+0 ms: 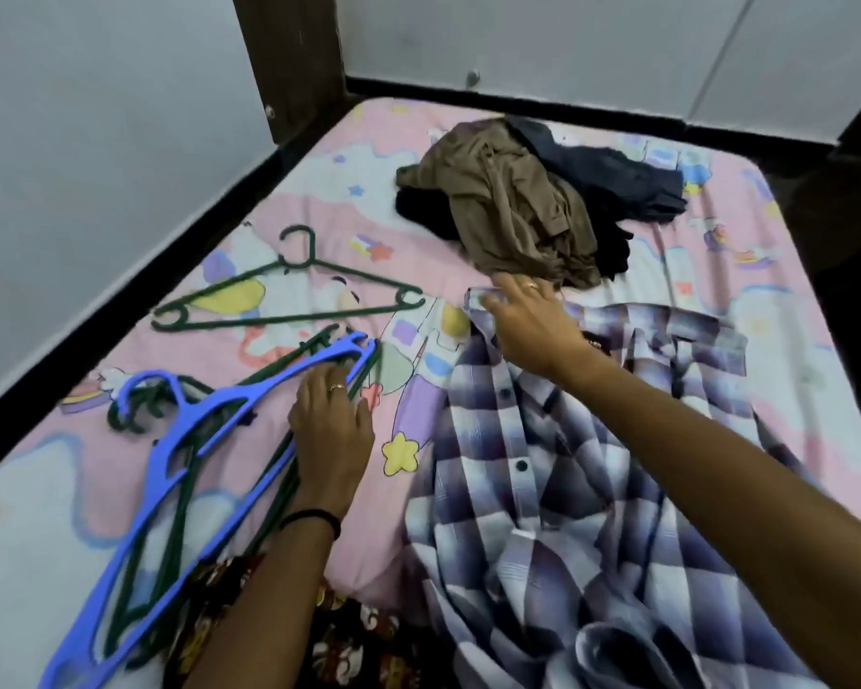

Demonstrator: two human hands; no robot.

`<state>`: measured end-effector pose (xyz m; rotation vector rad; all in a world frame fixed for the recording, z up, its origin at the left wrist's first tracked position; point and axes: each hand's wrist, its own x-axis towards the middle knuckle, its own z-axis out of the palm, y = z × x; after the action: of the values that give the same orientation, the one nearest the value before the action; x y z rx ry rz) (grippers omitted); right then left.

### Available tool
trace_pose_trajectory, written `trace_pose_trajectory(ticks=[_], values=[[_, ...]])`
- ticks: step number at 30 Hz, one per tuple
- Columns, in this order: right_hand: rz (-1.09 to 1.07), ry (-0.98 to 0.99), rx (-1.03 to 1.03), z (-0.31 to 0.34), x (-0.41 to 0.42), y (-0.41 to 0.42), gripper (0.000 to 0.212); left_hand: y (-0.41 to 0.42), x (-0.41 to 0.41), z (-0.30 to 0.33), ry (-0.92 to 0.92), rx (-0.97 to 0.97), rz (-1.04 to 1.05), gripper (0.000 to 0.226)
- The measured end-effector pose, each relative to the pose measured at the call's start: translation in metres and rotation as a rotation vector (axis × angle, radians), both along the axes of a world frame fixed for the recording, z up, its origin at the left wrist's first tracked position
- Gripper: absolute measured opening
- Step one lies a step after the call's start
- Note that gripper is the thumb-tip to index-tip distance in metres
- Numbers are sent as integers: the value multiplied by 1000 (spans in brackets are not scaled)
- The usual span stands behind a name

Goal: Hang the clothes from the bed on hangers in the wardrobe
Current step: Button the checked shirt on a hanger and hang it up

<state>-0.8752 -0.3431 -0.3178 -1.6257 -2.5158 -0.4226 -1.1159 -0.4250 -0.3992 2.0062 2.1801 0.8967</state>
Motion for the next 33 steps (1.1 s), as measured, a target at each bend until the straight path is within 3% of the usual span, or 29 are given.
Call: trace_pose_trajectory(ticks=[3, 5, 14, 19, 21, 26, 31, 33], values=[[113, -132, -37, -12, -39, 22, 27, 4, 5, 0, 0, 1, -1, 45], [106, -186, -74, -16, -60, 45, 31, 12, 9, 1, -28, 1, 7, 44], [-133, 141, -379, -60, -134, 134, 50, 38, 17, -26, 54, -77, 91, 55], [-166, 138, -236, -75, -158, 138, 36, 39, 17, -33, 89, -59, 95, 56], [-143, 144, -243, -67, -158, 135, 40, 39, 14, -36, 89, -60, 93, 54], [-179, 213, -164, -22, -133, 98, 59, 38, 9, -33, 42, -51, 69, 47], [-294, 257, 10, 17, -26, 21, 52, 28, 12, -14, -71, 65, -6, 43], [-414, 287, 56, 30, 33, -15, 39, 23, 16, -5, -86, 131, -81, 43]])
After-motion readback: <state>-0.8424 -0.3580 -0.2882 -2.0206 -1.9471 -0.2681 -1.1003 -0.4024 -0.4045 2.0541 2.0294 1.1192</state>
